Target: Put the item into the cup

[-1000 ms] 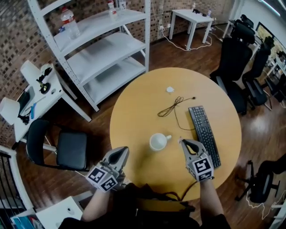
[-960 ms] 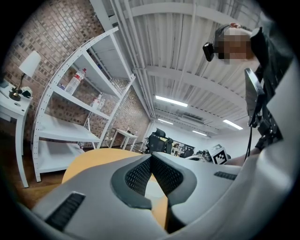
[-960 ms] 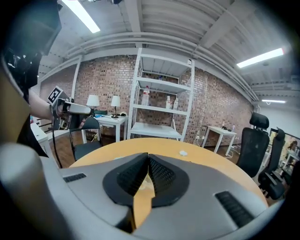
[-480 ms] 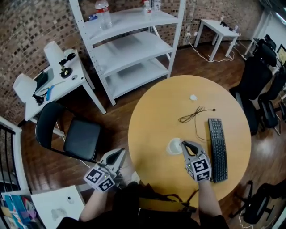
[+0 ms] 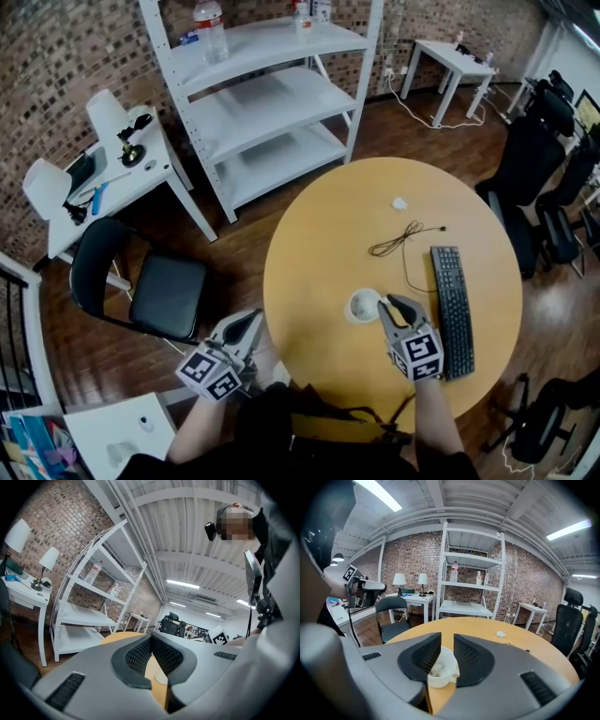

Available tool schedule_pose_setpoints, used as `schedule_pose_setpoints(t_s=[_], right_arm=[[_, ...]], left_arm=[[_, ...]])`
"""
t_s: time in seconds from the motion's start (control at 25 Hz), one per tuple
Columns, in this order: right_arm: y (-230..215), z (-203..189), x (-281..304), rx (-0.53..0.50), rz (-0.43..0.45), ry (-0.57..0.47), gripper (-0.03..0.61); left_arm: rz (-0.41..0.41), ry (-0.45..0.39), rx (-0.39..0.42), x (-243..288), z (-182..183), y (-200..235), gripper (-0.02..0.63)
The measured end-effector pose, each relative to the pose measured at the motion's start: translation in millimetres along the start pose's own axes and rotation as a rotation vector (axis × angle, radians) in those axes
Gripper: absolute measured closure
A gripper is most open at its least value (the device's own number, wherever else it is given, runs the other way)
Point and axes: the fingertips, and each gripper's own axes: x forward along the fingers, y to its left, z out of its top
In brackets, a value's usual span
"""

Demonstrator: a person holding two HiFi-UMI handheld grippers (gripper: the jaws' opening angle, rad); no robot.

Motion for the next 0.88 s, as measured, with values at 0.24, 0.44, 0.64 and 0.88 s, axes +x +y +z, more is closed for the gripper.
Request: schedule_pose_setpoints(t_s=[0.24,0.44,0.64,0.88], right_arm=[[-29,3,-39,0.051,-0.103,-0.102,0.491],[-54,0,-94,0.091,-0.219,-0.169,0.491],[-69,-17,-153,0.147,-0.344,-0.22,0.491],[-73,-47,-224,0.219,-0.493,-0.284,0.508]], left_arm=[[-0.093,0.012,0.057,31,7,-16,0.611],[-0.178,0.017,0.089,59,10,-42,0.611],[-0.296,0.044,0.113,81,7,-80,0.611],[-0.377,0.053,0.115,94,2,-113,0.611]])
